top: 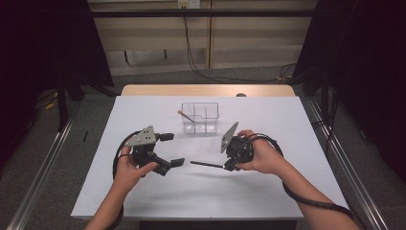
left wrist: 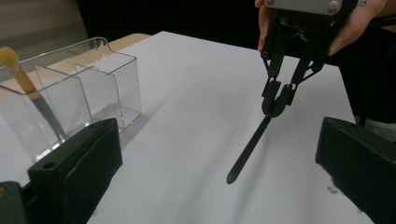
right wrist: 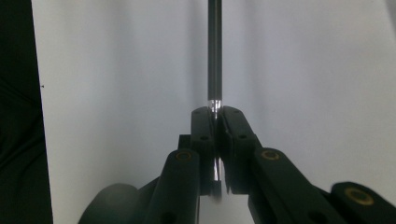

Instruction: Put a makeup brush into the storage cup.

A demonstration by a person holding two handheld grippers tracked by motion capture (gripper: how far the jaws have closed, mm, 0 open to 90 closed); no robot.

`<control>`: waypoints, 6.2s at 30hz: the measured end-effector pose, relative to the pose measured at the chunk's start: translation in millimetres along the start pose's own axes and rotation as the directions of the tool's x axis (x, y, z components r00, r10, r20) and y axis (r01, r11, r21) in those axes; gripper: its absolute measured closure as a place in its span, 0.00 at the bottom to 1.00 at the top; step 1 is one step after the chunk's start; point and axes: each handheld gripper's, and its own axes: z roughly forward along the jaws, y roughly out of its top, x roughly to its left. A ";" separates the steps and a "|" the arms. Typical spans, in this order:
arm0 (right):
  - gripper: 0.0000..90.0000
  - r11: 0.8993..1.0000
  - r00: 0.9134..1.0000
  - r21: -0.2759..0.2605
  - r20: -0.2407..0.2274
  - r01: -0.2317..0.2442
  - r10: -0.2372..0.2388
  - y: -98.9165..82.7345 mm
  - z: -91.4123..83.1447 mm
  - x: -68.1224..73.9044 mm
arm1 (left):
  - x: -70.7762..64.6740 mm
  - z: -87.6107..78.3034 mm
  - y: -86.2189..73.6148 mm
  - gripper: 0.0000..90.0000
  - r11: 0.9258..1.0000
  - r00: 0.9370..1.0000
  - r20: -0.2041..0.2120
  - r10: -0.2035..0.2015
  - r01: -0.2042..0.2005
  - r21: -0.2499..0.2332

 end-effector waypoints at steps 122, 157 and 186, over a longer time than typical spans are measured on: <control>0.32 0.922 0.997 -0.378 -0.024 -0.081 0.078 -14.3 -27.8 -13.1 | -18.4 77.6 27.5 0.93 0.794 0.974 0.221 0.051 -0.174 0.583; 0.18 0.717 0.963 -0.653 -0.078 -0.243 0.256 -50.7 -18.8 -12.9 | -15.2 66.5 20.2 0.93 0.911 0.984 0.176 -0.004 -0.068 0.407; 0.25 0.579 0.956 -0.777 -0.095 -0.245 0.277 -47.5 -16.8 -8.7 | -17.5 64.8 17.3 0.93 0.984 0.991 0.126 -0.043 0.020 0.178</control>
